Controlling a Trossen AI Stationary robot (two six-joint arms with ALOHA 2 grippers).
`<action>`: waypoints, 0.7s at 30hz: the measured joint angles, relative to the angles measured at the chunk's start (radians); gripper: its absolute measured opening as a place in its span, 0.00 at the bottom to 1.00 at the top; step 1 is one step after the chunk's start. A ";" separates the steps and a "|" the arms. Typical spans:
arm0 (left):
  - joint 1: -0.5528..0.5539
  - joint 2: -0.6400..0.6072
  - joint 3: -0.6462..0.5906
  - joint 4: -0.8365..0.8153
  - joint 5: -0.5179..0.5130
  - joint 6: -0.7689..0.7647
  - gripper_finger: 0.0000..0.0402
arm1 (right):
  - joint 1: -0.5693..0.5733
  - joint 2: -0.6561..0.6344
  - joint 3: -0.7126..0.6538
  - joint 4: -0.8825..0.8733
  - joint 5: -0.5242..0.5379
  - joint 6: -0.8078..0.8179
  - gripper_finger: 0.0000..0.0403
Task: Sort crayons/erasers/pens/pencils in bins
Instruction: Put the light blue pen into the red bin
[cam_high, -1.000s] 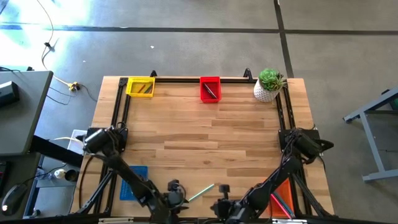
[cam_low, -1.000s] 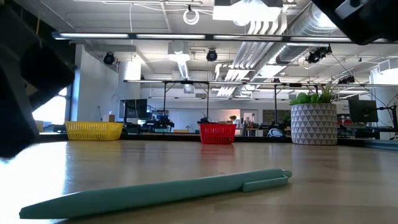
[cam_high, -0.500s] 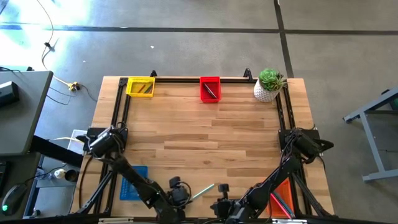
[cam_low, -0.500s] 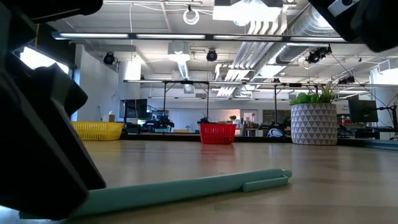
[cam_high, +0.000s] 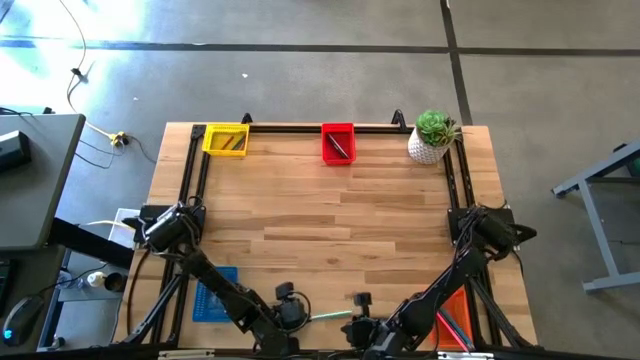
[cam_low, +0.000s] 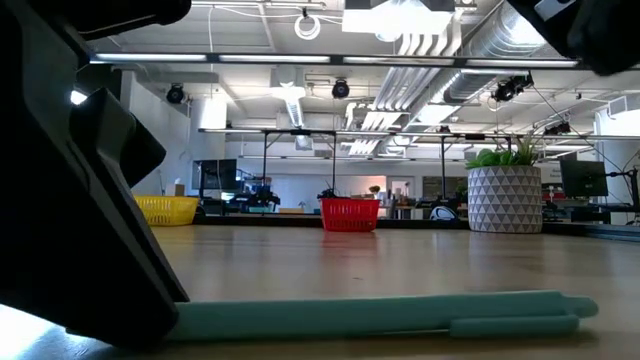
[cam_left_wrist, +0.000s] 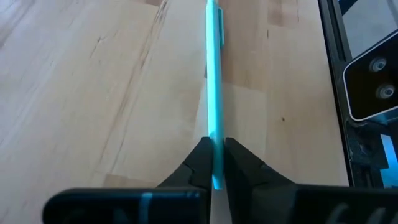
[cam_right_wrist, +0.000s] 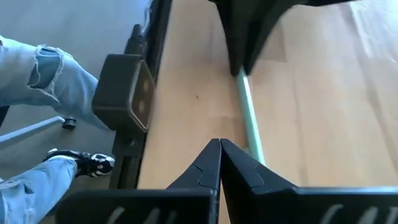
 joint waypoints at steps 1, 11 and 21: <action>-0.002 0.000 0.000 0.000 -0.001 0.000 0.01 | -0.001 -0.009 0.000 -0.017 0.000 0.014 0.00; -0.025 0.001 -0.005 0.018 -0.057 0.043 0.01 | -0.042 -0.025 0.001 -0.124 -0.070 0.197 0.19; -0.029 -0.001 -0.008 0.075 -0.101 0.072 0.00 | -0.097 -0.022 0.000 -0.130 -0.131 0.131 0.50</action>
